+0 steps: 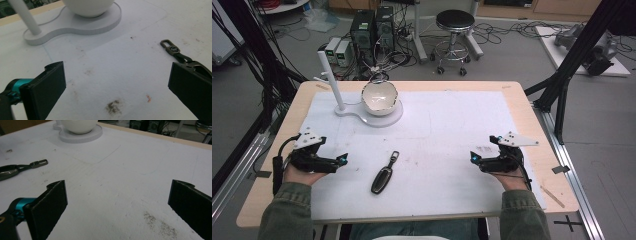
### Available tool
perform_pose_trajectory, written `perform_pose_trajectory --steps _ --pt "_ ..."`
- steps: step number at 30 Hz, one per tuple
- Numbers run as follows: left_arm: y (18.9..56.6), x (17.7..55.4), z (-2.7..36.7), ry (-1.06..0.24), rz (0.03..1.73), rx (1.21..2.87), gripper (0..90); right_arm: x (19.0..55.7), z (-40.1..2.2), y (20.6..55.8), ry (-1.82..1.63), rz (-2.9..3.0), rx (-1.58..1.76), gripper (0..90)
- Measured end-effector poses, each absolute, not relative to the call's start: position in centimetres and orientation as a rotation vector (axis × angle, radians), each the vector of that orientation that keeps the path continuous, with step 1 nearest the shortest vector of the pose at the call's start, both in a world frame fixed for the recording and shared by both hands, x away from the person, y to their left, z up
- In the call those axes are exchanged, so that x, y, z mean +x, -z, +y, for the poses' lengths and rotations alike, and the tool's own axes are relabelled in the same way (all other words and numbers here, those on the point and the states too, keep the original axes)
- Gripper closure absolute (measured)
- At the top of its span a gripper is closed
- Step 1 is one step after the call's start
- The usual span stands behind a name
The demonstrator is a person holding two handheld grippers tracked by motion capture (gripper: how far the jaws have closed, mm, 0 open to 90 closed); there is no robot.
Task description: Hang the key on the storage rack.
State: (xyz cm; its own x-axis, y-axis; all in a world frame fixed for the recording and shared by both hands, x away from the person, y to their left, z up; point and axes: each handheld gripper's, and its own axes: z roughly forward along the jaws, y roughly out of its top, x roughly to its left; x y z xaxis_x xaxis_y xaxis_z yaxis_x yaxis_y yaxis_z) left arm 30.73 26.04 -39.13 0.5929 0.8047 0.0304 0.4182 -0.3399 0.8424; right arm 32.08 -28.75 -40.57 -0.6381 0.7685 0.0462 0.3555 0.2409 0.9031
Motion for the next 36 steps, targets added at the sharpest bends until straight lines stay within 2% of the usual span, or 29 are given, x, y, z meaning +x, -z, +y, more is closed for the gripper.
perform_pose_trajectory --steps 13,36 --pt "37.3 32.5 22.7 -0.562 0.903 2.07 1.8 31.9 -29.0 40.1 -1.379 2.068 1.068 1.4" --pt "38.6 35.0 17.6 -0.455 0.922 2.214 1.8 32.0 -29.0 40.2 -1.335 2.078 1.071 1.4"
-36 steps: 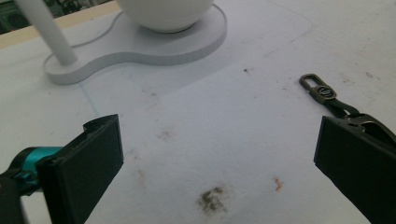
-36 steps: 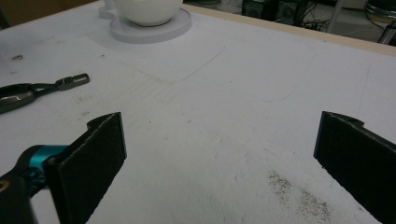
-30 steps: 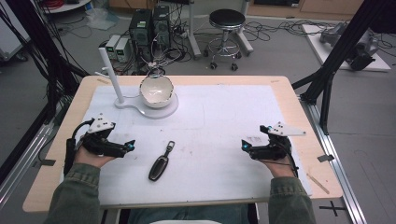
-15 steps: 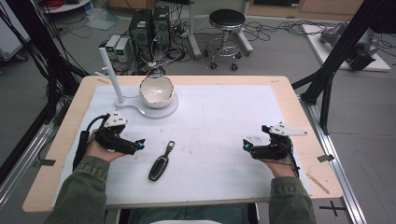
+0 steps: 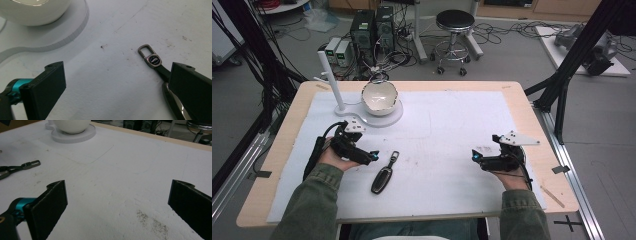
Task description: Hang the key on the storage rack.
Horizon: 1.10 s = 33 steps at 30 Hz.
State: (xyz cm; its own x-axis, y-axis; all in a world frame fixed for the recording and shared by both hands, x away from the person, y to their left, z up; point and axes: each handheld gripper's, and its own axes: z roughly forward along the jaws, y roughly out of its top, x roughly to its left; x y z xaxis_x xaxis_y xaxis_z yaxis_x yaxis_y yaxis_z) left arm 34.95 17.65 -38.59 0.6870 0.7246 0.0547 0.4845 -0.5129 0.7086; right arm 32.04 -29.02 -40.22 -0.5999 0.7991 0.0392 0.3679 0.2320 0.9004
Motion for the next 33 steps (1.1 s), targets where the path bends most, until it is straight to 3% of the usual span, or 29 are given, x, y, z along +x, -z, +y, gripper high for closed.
perform_pose_trajectory --steps 12,25,33 --pt "39.7 35.5 14.7 -0.394 0.936 2.287 1.8 32.1 -29.2 40.3 -1.33 2.08 1.082 1.4" --pt "41.2 36.0 12.2 -0.235 0.958 2.433 2.6 32.1 -29.4 40.2 -1.317 2.085 1.086 1.4" --pt "41.5 36.1 11.1 -0.189 0.977 2.458 8.4 32.1 -29.3 40.2 -1.308 2.102 1.096 1.4"
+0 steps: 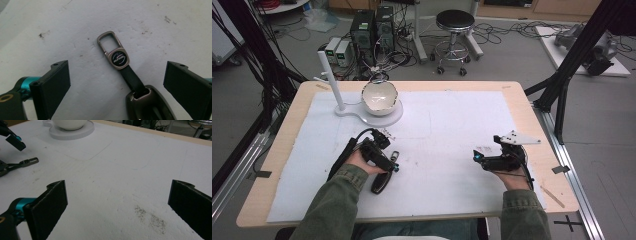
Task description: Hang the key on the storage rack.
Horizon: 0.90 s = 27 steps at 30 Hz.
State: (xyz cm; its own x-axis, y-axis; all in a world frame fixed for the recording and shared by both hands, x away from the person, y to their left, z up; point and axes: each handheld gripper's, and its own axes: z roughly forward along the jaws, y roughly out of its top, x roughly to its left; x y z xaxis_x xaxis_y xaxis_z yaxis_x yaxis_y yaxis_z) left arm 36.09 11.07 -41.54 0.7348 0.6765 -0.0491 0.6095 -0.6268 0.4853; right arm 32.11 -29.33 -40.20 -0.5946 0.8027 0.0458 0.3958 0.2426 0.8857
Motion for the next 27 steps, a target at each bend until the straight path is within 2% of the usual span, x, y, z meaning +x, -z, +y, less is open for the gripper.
perform_pose_trajectory --steps 6,10,12,20,26,27 --pt "42.3 36.2 10.5 -0.152 0.971 2.528 13.4 32.0 -29.4 40.0 -1.308 2.084 1.075 1.4" --pt "42.3 36.1 10.3 -0.173 0.978 2.53 20.5 32.0 -29.6 39.8 -1.312 2.069 1.083 1.5" --pt "42.0 36.1 10.3 -0.186 0.998 2.515 28.7 32.0 -29.6 39.9 -1.307 2.07 1.08 1.5" --pt "41.8 36.5 10.2 -0.173 1.056 2.529 43.6 31.8 -29.7 39.7 -1.325 2.036 1.051 1.4" --pt "41.7 36.2 9.7 -0.204 1.107 2.53 46.7 31.9 -29.4 39.8 -1.3 2.052 1.039 1.5" --pt "41.7 36.3 9.7 -0.202 1.114 2.527 51.3 31.9 -29.3 39.9 -1.293 2.059 1.035 1.5"
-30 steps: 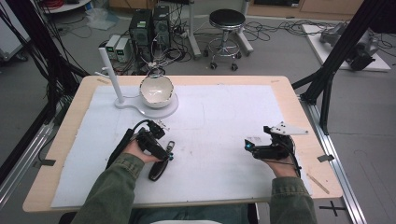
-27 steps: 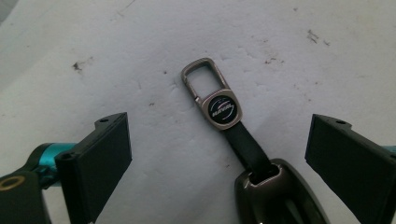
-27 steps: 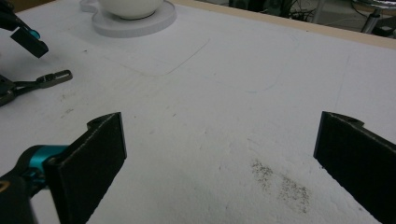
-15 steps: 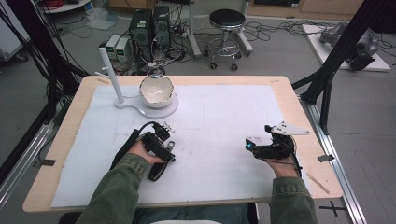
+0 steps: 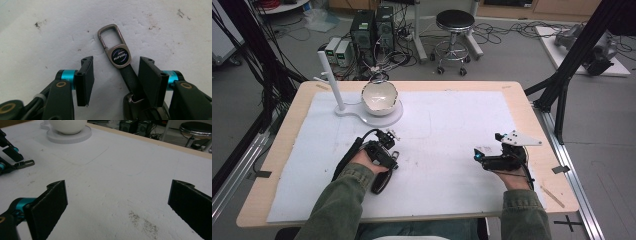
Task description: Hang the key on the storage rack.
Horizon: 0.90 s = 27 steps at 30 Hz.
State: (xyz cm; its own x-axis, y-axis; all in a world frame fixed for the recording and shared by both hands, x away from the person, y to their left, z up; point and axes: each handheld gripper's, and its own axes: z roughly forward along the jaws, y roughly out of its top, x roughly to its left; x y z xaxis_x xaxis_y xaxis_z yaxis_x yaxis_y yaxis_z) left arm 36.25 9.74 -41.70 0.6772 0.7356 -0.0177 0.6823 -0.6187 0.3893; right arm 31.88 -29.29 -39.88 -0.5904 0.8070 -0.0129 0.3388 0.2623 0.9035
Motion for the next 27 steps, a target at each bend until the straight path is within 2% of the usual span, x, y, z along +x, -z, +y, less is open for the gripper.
perform_pose_trajectory --steps 1,2,3,4,5,22,24,27 --pt "41.64 36.28 9.79 -0.203 1.114 2.527 51.3 31.88 -29.29 39.88 -1.293 2.059 1.035 1.5" --pt "41.58 36.28 9.84 -0.198 1.115 2.526 62.0 31.88 -29.26 39.9 -1.283 2.059 1.026 1.5" --pt "41.52 36.26 9.94 -0.193 1.113 2.525 62.0 31.88 -29.26 39.9 -1.283 2.059 1.026 1.5" --pt "41.48 36.26 10.02 -0.191 1.109 2.525 68.5 31.89 -29.26 39.9 -1.284 2.06 1.028 1.4" --pt "41.48 36.27 10.04 -0.183 1.113 2.522 70.5 31.89 -29.27 39.91 -1.278 2.061 1.035 1.5" --pt "41.3 36.47 10.36 -0.113 1.134 2.498 71.1 31.94 -29.11 40.07 -1.239 2.072 1.03 1.5" --pt "41.06 36.38 10.49 -0.059 1.118 2.484 80.6 31.92 -29.11 40.06 -1.236 2.07 1.031 1.5" --pt "41.06 36.22 10.23 -0.064 1.11 2.502 84.7 31.99 -29.09 40.1 -1.238 2.069 1.021 1.5"
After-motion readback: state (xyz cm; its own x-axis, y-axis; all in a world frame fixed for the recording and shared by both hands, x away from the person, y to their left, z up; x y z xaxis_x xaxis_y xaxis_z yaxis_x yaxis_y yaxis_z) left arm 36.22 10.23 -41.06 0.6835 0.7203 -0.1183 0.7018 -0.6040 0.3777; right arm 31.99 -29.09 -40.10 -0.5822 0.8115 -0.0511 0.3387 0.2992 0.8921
